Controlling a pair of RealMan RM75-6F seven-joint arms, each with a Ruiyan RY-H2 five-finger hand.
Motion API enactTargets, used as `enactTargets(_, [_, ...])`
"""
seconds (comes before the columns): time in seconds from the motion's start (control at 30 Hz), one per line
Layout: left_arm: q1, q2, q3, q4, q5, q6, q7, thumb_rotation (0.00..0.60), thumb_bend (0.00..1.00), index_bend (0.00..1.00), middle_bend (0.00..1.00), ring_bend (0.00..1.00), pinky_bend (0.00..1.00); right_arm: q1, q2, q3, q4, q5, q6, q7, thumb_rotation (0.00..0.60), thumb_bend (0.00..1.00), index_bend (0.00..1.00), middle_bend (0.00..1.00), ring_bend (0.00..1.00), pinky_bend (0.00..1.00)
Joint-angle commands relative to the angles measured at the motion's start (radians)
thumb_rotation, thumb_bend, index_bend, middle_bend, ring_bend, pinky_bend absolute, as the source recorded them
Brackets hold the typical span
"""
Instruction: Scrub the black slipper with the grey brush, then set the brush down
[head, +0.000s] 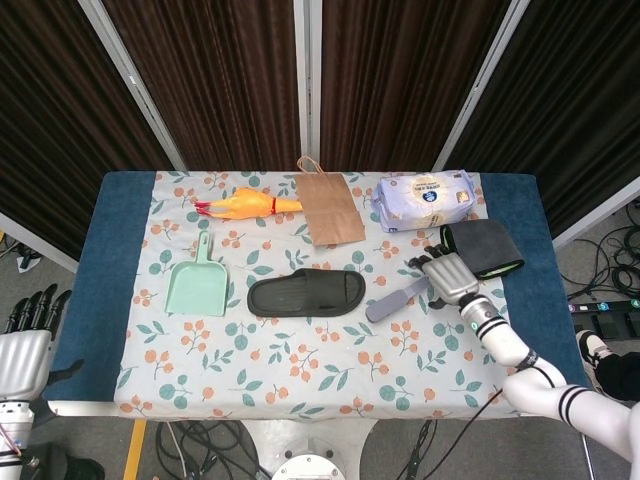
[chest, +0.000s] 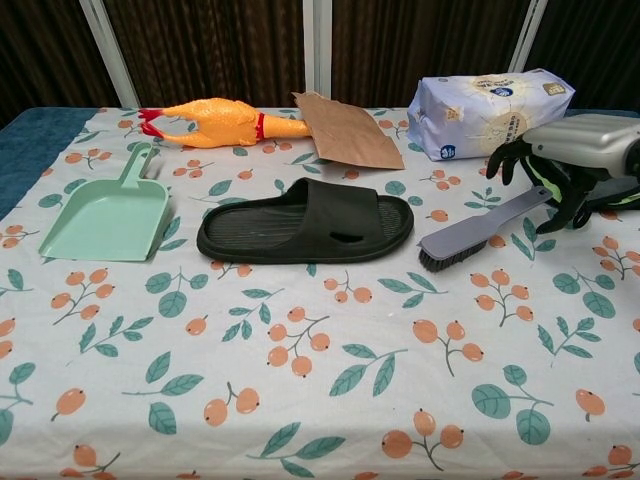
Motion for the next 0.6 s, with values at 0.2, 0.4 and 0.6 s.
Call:
enactTargets(0.2, [-0.001, -0.003, 0.000, 0.011, -0.004, -0.005, -0.012, 0.600, 0.03, 0.12, 0.08, 0.01, 0.09, 0.044, -0.052, -0.021, 0.082, 0.037, -0.072, -0.012, 0.600, 0.04, 0.44, 0.44, 0.29, 0.24])
enactTargets(0.4, [0.000, -0.005, 0.000, 0.017, -0.006, -0.003, -0.016, 0.600, 0.03, 0.12, 0.08, 0.01, 0.09, 0.063, -0.061, -0.025, 0.104, 0.071, -0.117, 0.000, 0.600, 0.07, 0.49, 0.49, 0.36, 0.34])
enactTargets(0.6, [0.010, -0.004, 0.005, 0.026, -0.007, 0.005, -0.026, 0.600, 0.03, 0.12, 0.08, 0.01, 0.09, 0.081, -0.075, -0.027, 0.129, 0.097, -0.158, 0.025, 0.600, 0.10, 0.53, 0.54, 0.44, 0.44])
